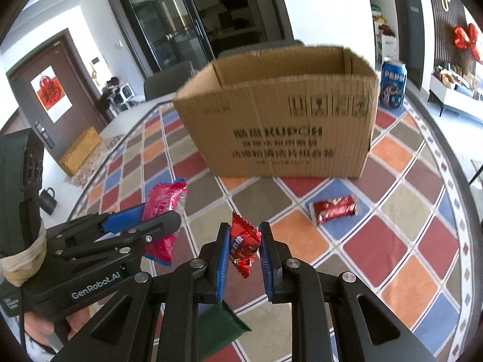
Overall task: Organize snacks
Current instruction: 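Carry the pink bag and red candy over the box with both tools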
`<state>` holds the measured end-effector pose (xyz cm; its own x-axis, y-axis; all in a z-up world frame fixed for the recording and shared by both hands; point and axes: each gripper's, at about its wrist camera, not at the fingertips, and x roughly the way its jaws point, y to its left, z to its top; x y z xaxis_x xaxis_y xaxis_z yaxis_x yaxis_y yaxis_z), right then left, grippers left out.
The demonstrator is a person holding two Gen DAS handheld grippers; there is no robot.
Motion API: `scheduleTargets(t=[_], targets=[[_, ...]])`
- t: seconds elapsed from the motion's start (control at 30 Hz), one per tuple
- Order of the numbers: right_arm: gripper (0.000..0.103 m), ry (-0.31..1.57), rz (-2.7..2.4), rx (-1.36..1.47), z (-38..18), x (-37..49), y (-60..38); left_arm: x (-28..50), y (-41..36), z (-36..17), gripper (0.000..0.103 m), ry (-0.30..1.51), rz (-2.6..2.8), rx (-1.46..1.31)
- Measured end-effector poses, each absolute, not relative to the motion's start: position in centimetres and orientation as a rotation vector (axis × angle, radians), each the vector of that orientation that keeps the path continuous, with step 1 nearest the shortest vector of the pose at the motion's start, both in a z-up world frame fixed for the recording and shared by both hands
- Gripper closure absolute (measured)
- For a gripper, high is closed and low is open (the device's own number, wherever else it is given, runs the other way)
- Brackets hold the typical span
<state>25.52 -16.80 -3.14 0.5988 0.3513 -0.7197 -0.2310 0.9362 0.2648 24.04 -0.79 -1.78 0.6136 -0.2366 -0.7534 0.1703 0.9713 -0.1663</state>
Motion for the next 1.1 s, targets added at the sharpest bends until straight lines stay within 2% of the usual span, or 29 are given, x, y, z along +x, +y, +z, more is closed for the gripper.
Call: scheduleTargets(t=[1.1], targets=[[0.083, 0.631, 0.304, 0.109, 6.8, 30.2, -18.1, 29.5, -1.8, 7.3, 0.062, 0.679, -0.227, -0.032]])
